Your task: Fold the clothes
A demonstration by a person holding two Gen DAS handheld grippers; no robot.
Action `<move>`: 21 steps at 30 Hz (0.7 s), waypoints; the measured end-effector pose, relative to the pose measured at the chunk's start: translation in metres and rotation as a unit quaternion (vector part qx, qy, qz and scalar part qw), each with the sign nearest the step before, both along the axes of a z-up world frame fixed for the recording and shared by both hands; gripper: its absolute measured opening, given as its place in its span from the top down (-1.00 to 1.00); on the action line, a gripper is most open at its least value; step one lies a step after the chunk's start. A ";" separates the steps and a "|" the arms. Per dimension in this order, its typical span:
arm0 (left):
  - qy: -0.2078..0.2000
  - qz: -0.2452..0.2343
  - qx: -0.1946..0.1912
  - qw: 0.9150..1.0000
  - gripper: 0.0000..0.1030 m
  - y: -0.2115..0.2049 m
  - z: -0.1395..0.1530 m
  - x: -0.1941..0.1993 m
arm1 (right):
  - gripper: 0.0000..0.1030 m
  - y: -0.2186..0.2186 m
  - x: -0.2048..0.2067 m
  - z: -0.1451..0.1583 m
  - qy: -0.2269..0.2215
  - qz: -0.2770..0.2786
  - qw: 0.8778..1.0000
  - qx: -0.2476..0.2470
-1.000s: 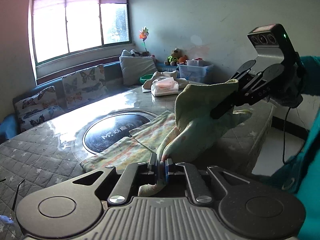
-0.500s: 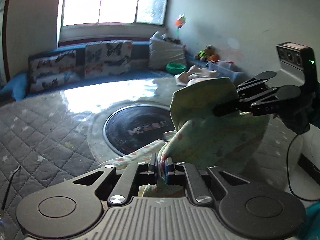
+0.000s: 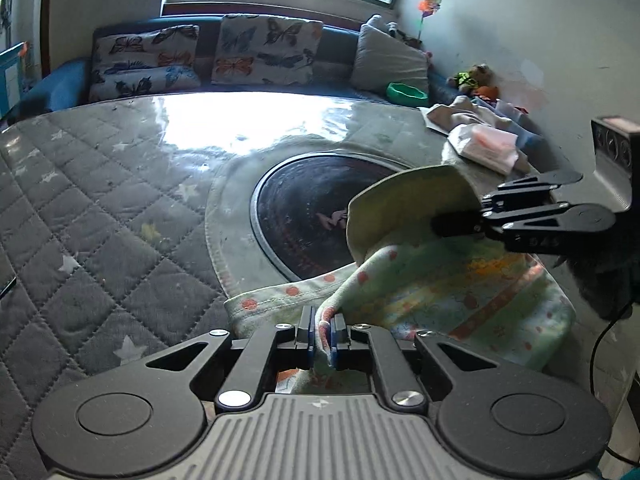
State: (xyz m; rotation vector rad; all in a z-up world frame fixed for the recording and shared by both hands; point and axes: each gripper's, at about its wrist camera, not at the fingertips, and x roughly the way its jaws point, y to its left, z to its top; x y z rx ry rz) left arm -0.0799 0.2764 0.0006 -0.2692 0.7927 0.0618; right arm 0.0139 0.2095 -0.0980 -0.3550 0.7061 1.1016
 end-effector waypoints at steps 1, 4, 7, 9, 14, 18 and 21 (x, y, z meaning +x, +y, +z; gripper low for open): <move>0.001 0.003 -0.003 1.000 0.84 0.001 -0.001 0.001 | 0.73 0.000 0.003 -0.004 0.000 -0.008 1.000 0.001; 0.005 0.006 -0.005 1.000 0.83 0.003 -0.001 0.003 | 0.59 -0.003 0.010 -0.008 -0.001 -0.028 1.000 0.005; 0.011 0.009 -0.006 1.000 0.79 0.006 -0.001 0.004 | 0.55 -0.016 0.014 0.000 -0.005 -0.044 0.999 0.010; 0.015 0.015 -0.011 1.000 0.75 0.010 -0.002 0.009 | 0.55 -0.024 0.018 0.005 -0.009 -0.054 0.998 0.013; 0.024 0.032 -0.016 0.999 0.68 0.017 -0.005 0.013 | 0.55 -0.051 0.001 0.014 -0.004 -0.039 0.999 0.019; 0.031 0.040 -0.013 0.999 0.68 0.018 -0.008 0.016 | 0.59 -0.064 -0.012 0.000 0.018 -0.035 0.999 0.009; 0.035 0.046 -0.007 0.998 0.67 0.018 -0.008 0.017 | 0.59 -0.069 -0.008 -0.015 0.014 -0.056 0.998 -0.008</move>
